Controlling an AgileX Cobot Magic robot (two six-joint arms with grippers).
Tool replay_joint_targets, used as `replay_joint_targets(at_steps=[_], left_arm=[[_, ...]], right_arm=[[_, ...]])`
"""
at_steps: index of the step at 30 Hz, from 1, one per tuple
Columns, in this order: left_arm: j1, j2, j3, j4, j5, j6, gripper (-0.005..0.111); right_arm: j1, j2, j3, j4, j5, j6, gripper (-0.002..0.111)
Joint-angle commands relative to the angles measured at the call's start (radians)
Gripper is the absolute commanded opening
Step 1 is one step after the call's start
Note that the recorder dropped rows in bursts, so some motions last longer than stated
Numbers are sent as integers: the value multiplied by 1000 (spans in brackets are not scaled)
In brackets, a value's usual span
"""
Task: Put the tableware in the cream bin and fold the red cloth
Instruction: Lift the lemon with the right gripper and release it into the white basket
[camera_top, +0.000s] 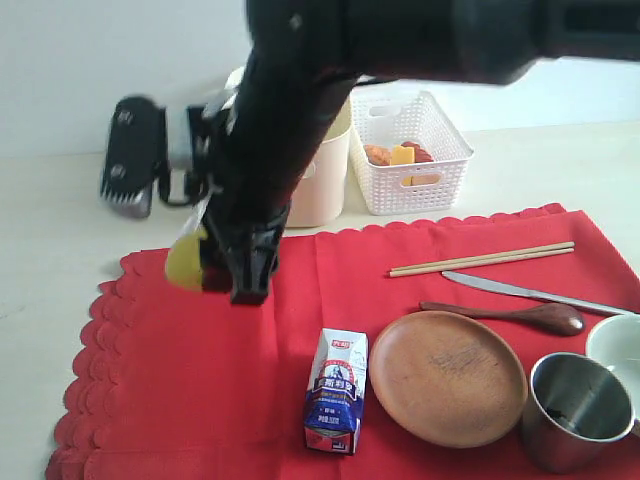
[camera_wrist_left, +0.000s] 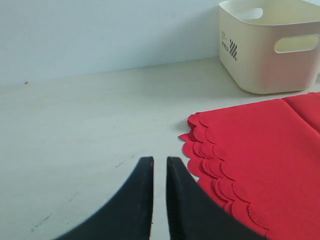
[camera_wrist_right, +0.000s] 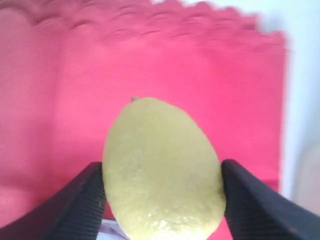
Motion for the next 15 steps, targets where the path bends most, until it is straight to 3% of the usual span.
replay_joint_targets(at_steps=[1, 9, 15], left_arm=[[-5, -6, -1, 6, -5, 3, 12], [-5, -6, -1, 6, -5, 3, 12], [-5, -6, -1, 6, -5, 3, 12]], right_arm=[[-129, -89, -10, 116, -64, 18, 0], [-480, -153, -10, 225, -160, 93, 0], [-624, -134, -10, 303, -345, 248, 0]])
